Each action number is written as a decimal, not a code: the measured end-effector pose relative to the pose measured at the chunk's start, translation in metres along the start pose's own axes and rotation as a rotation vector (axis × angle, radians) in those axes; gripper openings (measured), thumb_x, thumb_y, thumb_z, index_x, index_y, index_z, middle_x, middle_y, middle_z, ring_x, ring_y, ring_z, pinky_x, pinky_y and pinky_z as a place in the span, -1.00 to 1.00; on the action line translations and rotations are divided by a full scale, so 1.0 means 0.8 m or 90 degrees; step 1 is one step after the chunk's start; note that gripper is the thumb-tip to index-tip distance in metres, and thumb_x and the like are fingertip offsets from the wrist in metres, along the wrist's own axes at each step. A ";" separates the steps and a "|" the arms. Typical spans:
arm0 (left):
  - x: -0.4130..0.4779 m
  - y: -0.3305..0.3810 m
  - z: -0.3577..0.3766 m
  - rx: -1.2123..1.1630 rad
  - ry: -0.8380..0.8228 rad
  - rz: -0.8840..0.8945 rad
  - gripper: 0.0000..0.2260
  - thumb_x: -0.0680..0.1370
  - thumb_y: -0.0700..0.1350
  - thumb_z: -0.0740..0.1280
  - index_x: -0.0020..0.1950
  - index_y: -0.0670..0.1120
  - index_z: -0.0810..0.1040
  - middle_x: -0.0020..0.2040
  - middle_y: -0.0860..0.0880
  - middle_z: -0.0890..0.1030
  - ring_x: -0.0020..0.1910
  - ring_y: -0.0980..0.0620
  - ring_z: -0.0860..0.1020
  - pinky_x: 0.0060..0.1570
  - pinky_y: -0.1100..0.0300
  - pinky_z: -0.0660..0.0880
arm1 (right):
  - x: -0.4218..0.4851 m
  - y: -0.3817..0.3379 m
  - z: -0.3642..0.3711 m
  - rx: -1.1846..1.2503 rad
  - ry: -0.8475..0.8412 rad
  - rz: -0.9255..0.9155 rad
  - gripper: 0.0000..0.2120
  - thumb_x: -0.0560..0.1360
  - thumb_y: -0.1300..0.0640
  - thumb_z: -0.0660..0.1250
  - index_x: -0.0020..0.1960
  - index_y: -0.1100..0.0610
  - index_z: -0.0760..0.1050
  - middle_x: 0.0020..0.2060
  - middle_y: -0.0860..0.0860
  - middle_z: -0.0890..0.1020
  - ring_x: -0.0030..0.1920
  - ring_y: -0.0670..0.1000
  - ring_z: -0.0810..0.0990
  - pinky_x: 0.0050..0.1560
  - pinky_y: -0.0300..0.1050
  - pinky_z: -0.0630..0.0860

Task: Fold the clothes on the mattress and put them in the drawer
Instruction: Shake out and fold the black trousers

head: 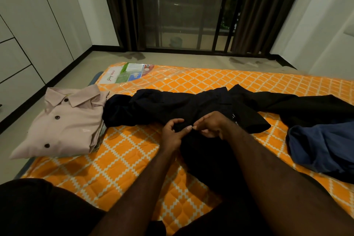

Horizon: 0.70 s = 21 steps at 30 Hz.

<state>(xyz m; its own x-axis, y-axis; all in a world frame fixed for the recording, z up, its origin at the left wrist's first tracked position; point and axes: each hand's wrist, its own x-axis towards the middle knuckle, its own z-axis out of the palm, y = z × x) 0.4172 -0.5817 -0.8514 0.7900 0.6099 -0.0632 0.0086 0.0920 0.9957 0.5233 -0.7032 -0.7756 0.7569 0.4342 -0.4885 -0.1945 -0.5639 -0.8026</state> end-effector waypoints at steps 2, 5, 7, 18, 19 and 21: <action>0.003 -0.001 0.001 0.023 0.027 0.010 -0.71 0.44 -0.14 0.58 0.12 -0.03 0.63 0.07 0.06 0.64 0.11 0.09 0.57 0.08 0.25 0.53 | 0.000 -0.001 -0.002 0.015 0.002 -0.005 -0.85 0.44 0.36 0.53 -0.04 0.20 0.65 -0.22 0.11 0.66 -0.32 -0.06 0.61 -0.42 -0.29 0.54; 0.006 0.004 0.005 0.048 0.057 0.040 -0.73 0.44 -0.18 0.57 0.10 -0.08 0.63 0.04 0.04 0.65 0.04 0.18 0.57 -0.05 0.40 0.47 | -0.001 -0.007 -0.003 0.010 0.033 -0.028 -0.78 0.38 0.44 0.53 -0.19 0.18 0.57 -0.37 0.08 0.62 -0.46 -0.08 0.58 -0.48 -0.25 0.48; 0.009 0.011 0.008 0.049 0.085 0.079 -0.75 0.43 -0.24 0.57 0.06 -0.12 0.63 -0.02 0.03 0.65 -0.06 0.22 0.57 -0.10 0.39 0.46 | 0.001 -0.013 -0.008 -0.007 0.084 -0.049 -0.65 0.33 0.48 0.53 -0.33 0.14 0.44 -0.47 0.12 0.53 -0.54 -0.01 0.50 -0.48 -0.17 0.46; 0.024 0.028 -0.010 0.069 0.152 0.155 -0.81 0.47 -0.27 0.53 0.00 -0.12 0.60 -0.09 0.07 0.61 -0.13 0.30 0.54 -0.09 0.40 0.47 | 0.013 0.007 -0.076 -0.103 0.282 -0.034 -0.66 0.32 0.33 0.62 -0.38 0.14 0.47 -0.34 0.12 0.61 -0.23 0.10 0.61 -0.06 0.10 0.64; 0.025 0.026 -0.014 0.073 0.150 0.154 -0.81 0.47 -0.27 0.53 0.01 -0.13 0.60 -0.09 0.06 0.60 -0.14 0.29 0.54 -0.09 0.37 0.48 | 0.018 0.012 -0.076 -0.082 0.265 -0.027 -0.70 0.35 0.33 0.61 -0.32 0.17 0.48 -0.30 0.14 0.62 -0.22 0.10 0.62 -0.07 0.09 0.63; 0.029 0.022 -0.023 0.076 0.147 0.143 -0.80 0.47 -0.28 0.53 0.03 -0.15 0.59 -0.07 0.03 0.60 -0.10 0.23 0.54 -0.03 0.28 0.51 | 0.027 0.023 -0.081 -0.019 0.238 -0.006 -0.80 0.45 0.31 0.53 -0.22 0.19 0.52 -0.19 0.20 0.67 -0.18 0.10 0.63 -0.08 0.04 0.60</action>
<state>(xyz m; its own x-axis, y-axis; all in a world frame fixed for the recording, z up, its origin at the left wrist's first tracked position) 0.4246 -0.5515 -0.8365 0.6206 0.7678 0.1592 -0.0680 -0.1495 0.9864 0.5761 -0.7497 -0.7788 0.9349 0.1559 -0.3188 -0.1731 -0.5836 -0.7933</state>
